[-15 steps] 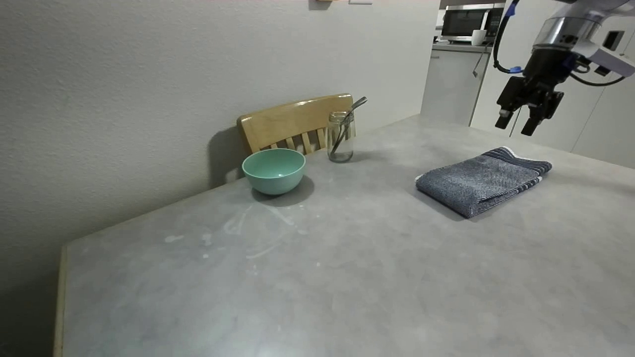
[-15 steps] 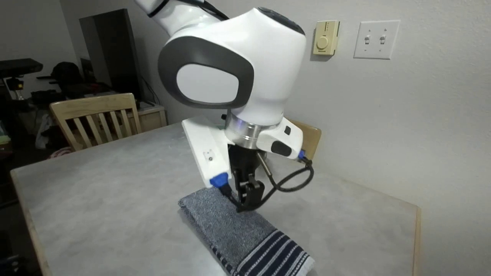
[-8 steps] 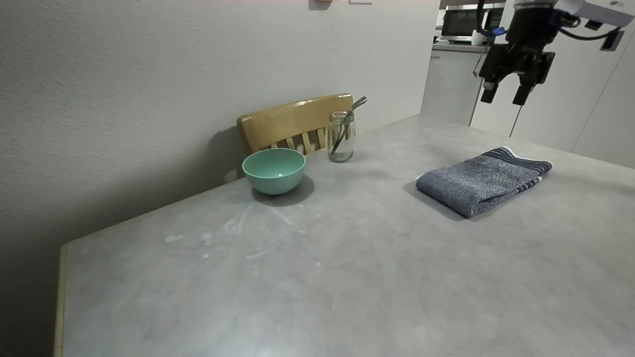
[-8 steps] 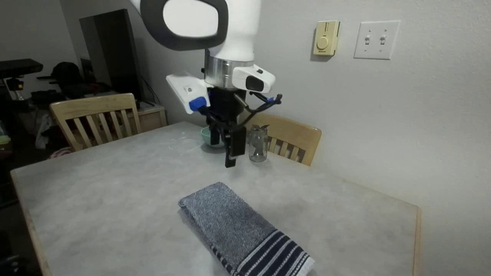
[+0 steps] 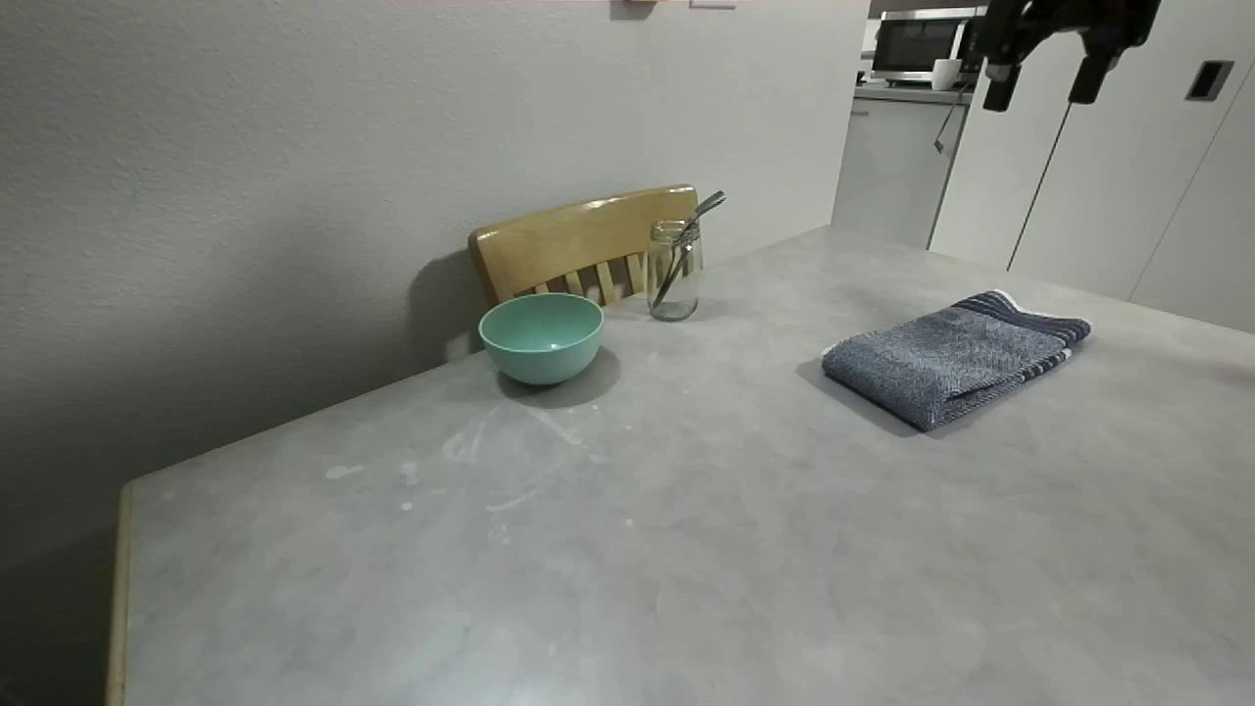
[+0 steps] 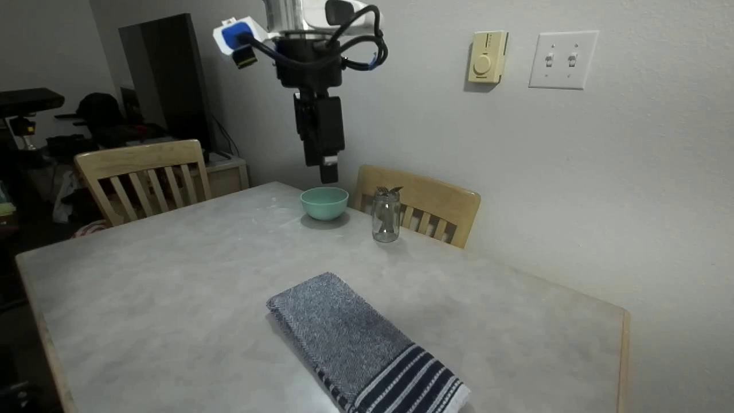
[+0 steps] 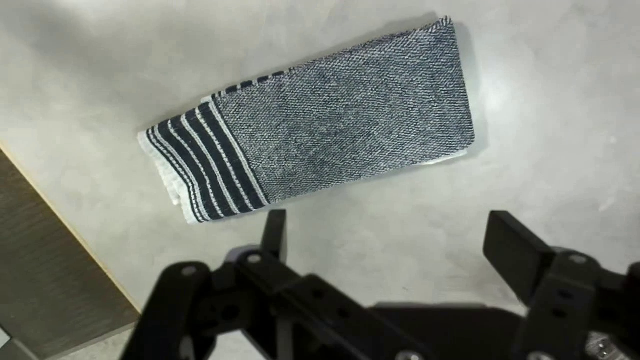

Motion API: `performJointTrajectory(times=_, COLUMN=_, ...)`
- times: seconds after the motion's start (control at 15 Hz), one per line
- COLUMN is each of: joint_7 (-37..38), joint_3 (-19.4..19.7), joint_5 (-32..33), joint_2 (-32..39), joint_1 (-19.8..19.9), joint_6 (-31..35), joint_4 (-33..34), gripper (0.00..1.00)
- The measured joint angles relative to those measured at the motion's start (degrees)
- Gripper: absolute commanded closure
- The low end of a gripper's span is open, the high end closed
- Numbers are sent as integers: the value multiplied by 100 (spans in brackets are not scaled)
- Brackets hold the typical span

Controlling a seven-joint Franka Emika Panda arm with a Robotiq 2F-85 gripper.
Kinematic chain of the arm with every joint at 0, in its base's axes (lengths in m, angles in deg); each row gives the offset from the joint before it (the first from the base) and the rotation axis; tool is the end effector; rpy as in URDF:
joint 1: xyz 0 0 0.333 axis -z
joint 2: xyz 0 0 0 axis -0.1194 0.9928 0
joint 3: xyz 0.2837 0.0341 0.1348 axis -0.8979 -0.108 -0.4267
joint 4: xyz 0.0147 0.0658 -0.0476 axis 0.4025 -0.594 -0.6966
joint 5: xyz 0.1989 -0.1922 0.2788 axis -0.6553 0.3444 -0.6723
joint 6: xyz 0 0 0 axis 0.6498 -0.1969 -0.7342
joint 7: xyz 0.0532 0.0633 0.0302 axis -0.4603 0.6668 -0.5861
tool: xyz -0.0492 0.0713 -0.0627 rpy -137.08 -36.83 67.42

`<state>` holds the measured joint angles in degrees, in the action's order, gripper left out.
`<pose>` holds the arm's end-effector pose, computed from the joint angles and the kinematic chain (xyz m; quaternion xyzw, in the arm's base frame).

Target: Fold the grey towel in half

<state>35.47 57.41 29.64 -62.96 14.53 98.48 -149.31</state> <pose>0.5442 -0.1445 0.4361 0.9734 -0.2269 0.0236 0.0213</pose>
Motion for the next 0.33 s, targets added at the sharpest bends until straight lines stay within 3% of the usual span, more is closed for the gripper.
performJointTrajectory(times=0.33, joint_7=9, joint_3=-33, joint_5=-134, joint_2=-157, joint_1=-64, joint_6=-196, joint_4=-9, gripper=0)
